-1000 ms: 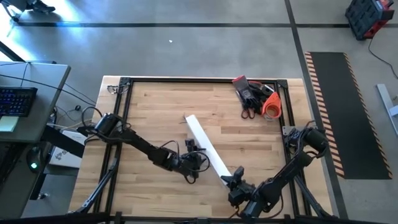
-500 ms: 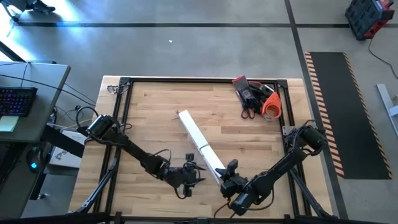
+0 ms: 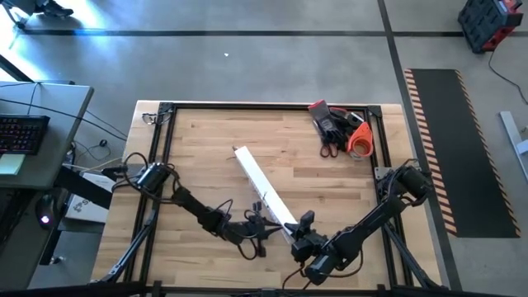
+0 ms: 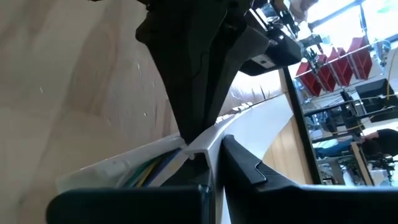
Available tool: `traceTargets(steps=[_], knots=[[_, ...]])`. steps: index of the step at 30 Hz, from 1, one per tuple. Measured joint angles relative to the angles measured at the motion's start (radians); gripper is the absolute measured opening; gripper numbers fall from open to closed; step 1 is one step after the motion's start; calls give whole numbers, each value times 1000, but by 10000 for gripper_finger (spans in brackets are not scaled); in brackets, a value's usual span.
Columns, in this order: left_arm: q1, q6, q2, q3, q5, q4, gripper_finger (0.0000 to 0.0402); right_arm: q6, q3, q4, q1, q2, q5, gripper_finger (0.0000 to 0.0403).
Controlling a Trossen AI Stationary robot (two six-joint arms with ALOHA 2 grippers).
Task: Ziptie cables
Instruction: Close the white cable duct
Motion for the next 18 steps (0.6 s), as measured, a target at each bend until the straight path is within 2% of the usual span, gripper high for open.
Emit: traceTargets(steps=[10, 18], knots=[[40, -203, 105, 38, 28, 7, 0, -21, -3, 44, -1, 5, -18, 0], [43, -285, 143, 39, 68, 12, 0, -111, 99, -95, -7, 7, -24, 0]])
